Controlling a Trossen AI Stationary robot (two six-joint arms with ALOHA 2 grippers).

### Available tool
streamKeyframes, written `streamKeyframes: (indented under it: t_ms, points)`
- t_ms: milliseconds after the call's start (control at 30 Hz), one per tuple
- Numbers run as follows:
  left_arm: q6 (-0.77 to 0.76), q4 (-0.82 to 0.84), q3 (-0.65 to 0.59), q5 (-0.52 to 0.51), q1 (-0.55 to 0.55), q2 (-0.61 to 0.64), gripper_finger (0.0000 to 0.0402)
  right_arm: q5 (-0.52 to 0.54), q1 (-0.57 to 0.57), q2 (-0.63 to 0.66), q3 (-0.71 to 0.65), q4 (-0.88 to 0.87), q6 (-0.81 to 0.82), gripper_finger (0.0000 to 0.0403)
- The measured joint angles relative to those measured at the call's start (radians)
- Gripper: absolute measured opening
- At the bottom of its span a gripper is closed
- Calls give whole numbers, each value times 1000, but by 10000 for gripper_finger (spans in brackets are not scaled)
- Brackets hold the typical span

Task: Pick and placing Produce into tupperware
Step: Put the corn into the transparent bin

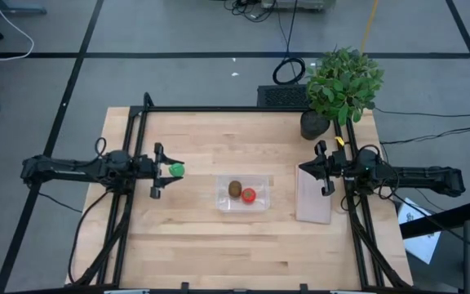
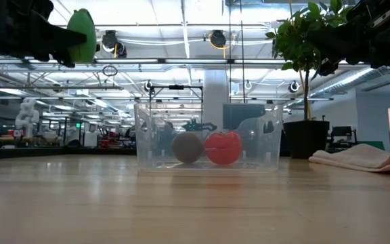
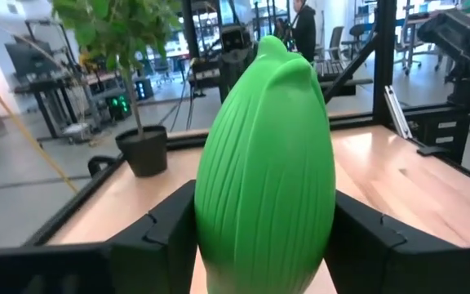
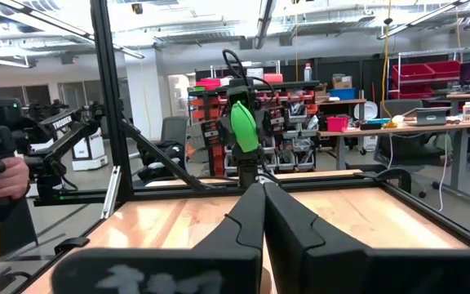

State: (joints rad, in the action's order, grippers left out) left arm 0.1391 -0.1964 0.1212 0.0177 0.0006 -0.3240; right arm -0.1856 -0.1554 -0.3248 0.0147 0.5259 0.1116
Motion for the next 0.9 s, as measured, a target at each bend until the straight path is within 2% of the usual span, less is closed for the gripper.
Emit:
streamKeyframes:
  t_ms: [167,433,600,767,900]
  points:
    - [-11,-22,-21,0,0,0,198,0,0,0,0,0,0,0]
    - [-17,-42,-24,-9,0,0,213,0,0,0,0,0,0,0]
    - [-81,-40,-24,-105,0,-3,202,0,0,0,0,0,0,0]
    - [-86,-28,18,-105,0,-22,206,0,0,0,0,0,-2,0]
    - [-54,24,97,-106,1,-76,205,0,0,0,0,0,-4,0]
